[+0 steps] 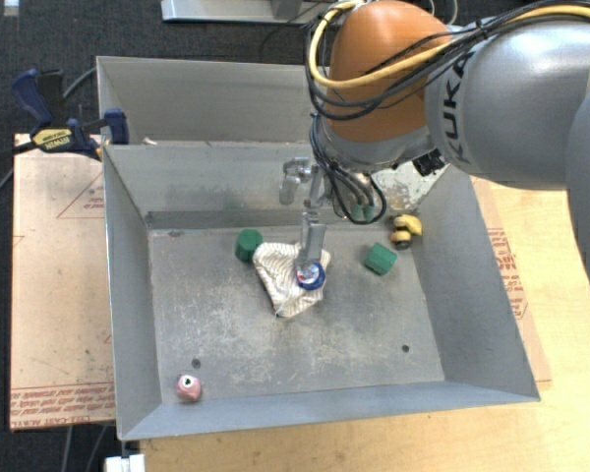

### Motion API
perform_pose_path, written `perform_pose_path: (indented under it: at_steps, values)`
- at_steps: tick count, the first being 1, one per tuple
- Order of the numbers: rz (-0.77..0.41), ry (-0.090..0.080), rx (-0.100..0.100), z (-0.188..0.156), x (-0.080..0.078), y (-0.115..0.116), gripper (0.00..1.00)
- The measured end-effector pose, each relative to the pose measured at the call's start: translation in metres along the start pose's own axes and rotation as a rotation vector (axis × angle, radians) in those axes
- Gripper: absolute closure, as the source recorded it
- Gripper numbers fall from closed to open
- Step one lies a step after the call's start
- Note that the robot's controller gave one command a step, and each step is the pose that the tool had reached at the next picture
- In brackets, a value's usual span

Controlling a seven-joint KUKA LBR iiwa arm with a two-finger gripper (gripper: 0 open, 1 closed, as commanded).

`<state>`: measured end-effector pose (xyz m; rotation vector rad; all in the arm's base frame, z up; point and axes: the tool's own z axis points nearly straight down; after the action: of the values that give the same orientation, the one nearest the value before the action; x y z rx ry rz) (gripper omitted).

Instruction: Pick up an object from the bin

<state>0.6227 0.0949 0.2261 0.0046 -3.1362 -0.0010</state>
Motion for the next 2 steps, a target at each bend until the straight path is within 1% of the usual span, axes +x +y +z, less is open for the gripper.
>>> perform_pose_path:
  at_steps: [1,2]
  values:
    - [0.003,-0.008,-0.001,-0.005,-0.001,-0.001,0.00]
    - [0.045,-0.007,-0.002,0.101,0.010,-0.010,0.00]
